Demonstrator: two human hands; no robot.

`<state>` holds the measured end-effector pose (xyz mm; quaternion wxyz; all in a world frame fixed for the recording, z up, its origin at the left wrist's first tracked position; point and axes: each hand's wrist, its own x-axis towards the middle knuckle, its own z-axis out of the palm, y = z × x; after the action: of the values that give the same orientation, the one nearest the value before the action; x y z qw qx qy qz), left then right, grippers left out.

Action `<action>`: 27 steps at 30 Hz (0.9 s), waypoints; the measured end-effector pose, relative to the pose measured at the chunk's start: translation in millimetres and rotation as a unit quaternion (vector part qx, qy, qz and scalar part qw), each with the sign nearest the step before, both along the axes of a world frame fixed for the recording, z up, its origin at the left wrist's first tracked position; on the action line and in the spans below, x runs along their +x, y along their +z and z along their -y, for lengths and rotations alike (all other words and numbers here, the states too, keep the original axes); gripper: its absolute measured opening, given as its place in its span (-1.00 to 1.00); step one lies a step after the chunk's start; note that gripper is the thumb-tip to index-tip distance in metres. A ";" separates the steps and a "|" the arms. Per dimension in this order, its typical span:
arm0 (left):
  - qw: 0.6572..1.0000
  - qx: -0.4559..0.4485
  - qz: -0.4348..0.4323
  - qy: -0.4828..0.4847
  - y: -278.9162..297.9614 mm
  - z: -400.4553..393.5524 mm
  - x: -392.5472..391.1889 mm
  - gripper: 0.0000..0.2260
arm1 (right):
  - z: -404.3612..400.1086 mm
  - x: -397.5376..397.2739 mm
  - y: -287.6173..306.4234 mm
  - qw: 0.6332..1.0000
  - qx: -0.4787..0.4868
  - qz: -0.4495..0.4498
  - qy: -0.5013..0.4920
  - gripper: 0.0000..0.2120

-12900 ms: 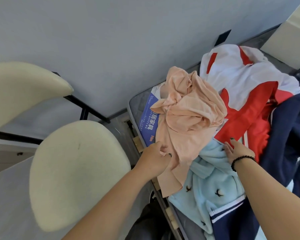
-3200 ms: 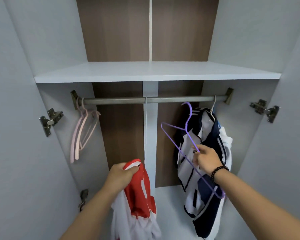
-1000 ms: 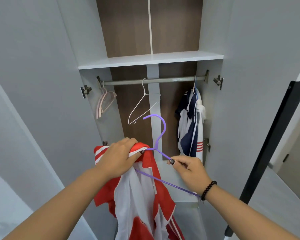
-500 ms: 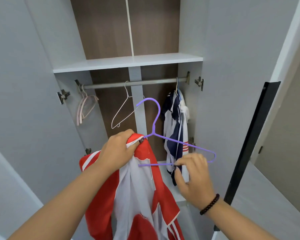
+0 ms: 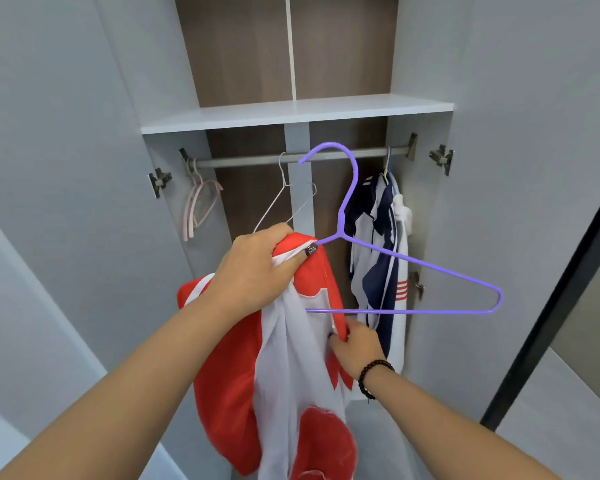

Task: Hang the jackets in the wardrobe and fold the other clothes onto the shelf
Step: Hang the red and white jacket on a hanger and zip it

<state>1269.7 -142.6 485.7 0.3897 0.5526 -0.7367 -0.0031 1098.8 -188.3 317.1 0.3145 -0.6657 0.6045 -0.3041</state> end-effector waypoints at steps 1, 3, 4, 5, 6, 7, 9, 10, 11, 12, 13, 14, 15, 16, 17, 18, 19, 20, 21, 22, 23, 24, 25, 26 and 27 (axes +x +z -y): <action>1.000 0.003 0.011 0.003 0.6 -3.3 11.1 -0.84 | 5.4 2.1 -1.3 1.000 -0.003 -0.006 -0.011 -0.85; 0.999 0.004 0.032 0.020 -1.4 -10.1 36.9 -0.80 | 12.8 0.8 -0.6 0.999 -0.003 -0.013 -0.039 -0.80; 0.999 0.002 0.038 0.034 -3.6 -13.7 50.8 -0.80 | 15.6 -2.0 -0.7 0.998 -0.009 -0.029 -0.046 -0.77; 0.998 0.000 0.039 0.048 -6.2 -17.3 64.7 -0.80 | 18.7 -6.1 -1.2 0.997 -0.017 -0.051 -0.047 -0.73; 0.998 0.001 0.038 0.059 -9.3 -20.7 77.9 -0.78 | 21.8 -11.3 -1.3 0.997 -0.021 -0.065 -0.046 -0.72; 0.997 0.005 0.038 0.066 -12.7 -23.5 90.2 -0.76 | 25.3 -17.3 -0.2 0.996 -0.024 -0.077 -0.046 -0.71; 0.997 0.017 0.044 0.064 -19.3 -27.6 111.1 -0.72 | 33.2 -27.9 4.2 0.994 -0.034 -0.100 -0.036 -0.72; 0.997 0.019 0.047 0.059 -22.1 -29.3 119.3 -0.70 | 37.2 -32.3 7.6 0.993 -0.037 -0.108 -0.027 -0.75; 0.997 0.019 0.049 0.051 -24.6 -30.5 126.0 -0.68 | 41.2 -36.3 10.8 0.992 -0.042 -0.115 -0.021 -0.80; 0.998 0.016 0.053 0.043 -26.8 -31.2 131.2 -0.66 | 45.5 -40.4 12.9 0.992 -0.049 -0.118 -0.022 -0.83; 0.998 0.013 0.059 0.036 -28.6 -31.7 135.3 -0.65 | 50.5 -45.1 14.7 0.991 -0.059 -0.119 -0.029 -0.81; 0.997 0.010 0.066 0.029 -30.2 -31.9 138.4 -0.64 | 55.1 -49.2 17.3 0.991 -0.063 -0.114 -0.038 -0.80; 0.997 0.009 0.076 0.024 -31.8 -31.6 141.1 -0.64 | 59.4 -52.8 20.6 0.991 -0.058 -0.109 -0.041 -0.82; 0.996 0.011 0.088 0.019 -33.2 -31.0 143.2 -0.62 | 63.0 -55.5 25.1 0.993 -0.041 -0.108 -0.039 -0.87; 0.995 0.017 0.100 0.015 -34.3 -30.0 144.4 -0.61 | 65.8 -57.3 30.5 0.994 -0.016 -0.107 -0.029 -0.92; 0.993 0.023 0.111 0.012 -35.9 -28.9 144.6 -0.60 | 67.9 -58.0 36.3 0.994 0.005 -0.108 -0.018 -0.88; 0.992 0.026 0.122 0.010 -37.8 -27.4 144.0 -0.58 | 70.0 -58.5 41.0 0.994 0.013 -0.110 -0.008 -0.82; 0.991 0.024 0.131 0.010 -39.9 -25.7 142.5 -0.58 | 70.7 -58.2 46.1 0.993 0.009 -0.114 -0.002 -0.80; 0.990 0.019 0.139 0.012 -42.2 -23.4 139.4 -0.57 | 70.6 -57.5 51.4 0.993 -0.002 -0.115 0.002 -0.79; 0.989 0.013 0.145 0.017 -44.4 -21.7 136.4 -0.57 | 68.9 -55.4 57.3 0.993 -0.016 -0.116 0.006 -0.79; 0.989 0.004 0.150 0.019 -46.6 -19.8 133.0 -0.57 | 67.1 -53.0 62.9 0.993 -0.032 -0.115 0.011 -0.80; 0.988 -0.007 0.154 0.019 -49.1 -17.0 129.0 -0.58 | 65.2 -50.7 68.2 0.992 -0.045 -0.115 0.015 -0.82; 0.987 -0.013 0.157 0.021 -51.2 -14.4 125.1 -0.62 | 63.4 -48.3 73.6 0.991 -0.057 -0.119 0.022 -0.84; 0.986 -0.016 0.163 0.027 -53.2 -11.6 120.7 -0.68 | 62.0 -45.9 78.5 0.989 -0.068 -0.130 0.031 -0.85; 0.985 -0.018 0.170 0.038 -54.7 -8.0 116.1 -0.75 | 60.2 -43.6 84.0 0.985 -0.076 -0.150 0.043 -0.86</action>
<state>1385.7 -134.6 431.0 0.2689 0.5657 -0.7704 0.1191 1055.2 -248.5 401.1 0.1816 -0.7514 0.5905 -0.2320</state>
